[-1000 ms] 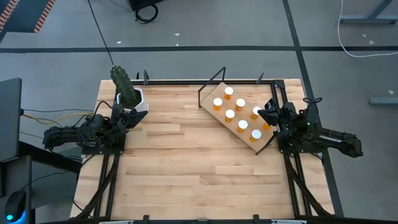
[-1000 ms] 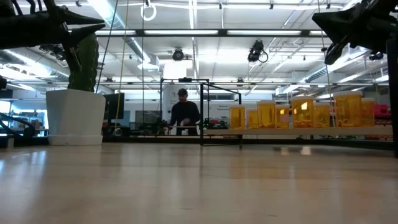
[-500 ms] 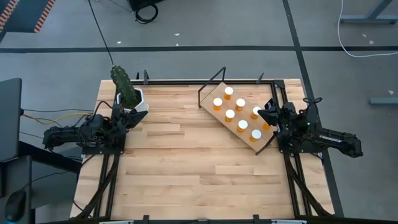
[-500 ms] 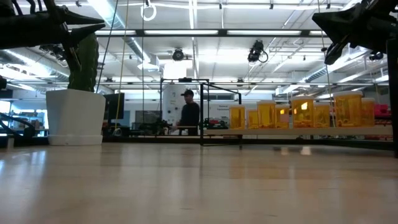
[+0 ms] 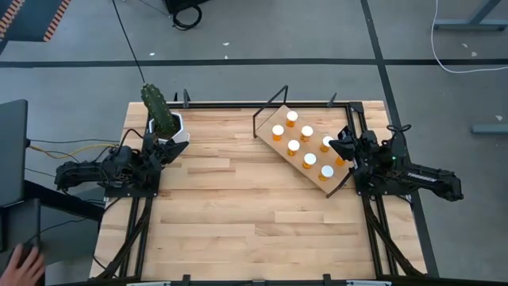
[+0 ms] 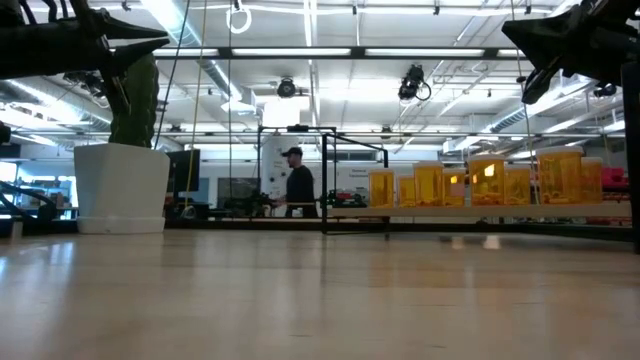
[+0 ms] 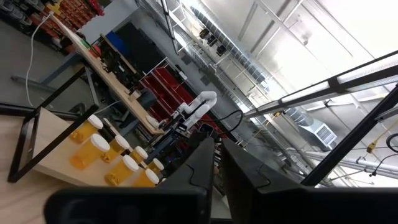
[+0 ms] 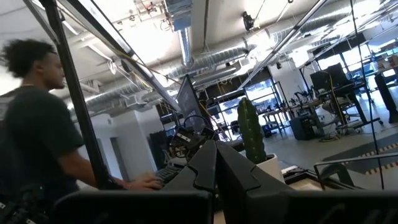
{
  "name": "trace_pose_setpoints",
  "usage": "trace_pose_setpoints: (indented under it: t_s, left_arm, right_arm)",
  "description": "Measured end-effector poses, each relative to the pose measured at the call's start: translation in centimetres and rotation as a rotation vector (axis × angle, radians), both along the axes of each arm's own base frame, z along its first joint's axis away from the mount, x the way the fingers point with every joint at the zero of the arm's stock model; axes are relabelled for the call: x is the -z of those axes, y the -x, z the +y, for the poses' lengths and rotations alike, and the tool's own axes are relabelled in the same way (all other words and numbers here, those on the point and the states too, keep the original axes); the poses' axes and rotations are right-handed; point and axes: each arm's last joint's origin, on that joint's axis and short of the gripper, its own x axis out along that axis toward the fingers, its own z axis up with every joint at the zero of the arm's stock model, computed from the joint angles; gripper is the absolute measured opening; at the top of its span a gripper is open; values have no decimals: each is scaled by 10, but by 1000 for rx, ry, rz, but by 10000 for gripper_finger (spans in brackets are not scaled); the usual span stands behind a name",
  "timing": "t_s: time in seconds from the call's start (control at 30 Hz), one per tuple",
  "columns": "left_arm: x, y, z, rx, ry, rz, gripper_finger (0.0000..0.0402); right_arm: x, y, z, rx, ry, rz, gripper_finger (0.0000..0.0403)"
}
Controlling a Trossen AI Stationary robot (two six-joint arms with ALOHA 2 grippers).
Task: Pick and place medicine bottles onto shelf by color
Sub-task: Return to Home Position
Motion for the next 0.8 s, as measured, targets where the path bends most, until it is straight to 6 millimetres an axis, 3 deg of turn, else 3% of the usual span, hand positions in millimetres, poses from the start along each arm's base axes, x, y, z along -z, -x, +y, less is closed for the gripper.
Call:
trace_pose_setpoints:
  t_s: [0.8]
  left_arm:
    - [0,0,0,0,0,0,30]
  right_arm:
    - [0,0,0,0,1,0,17]
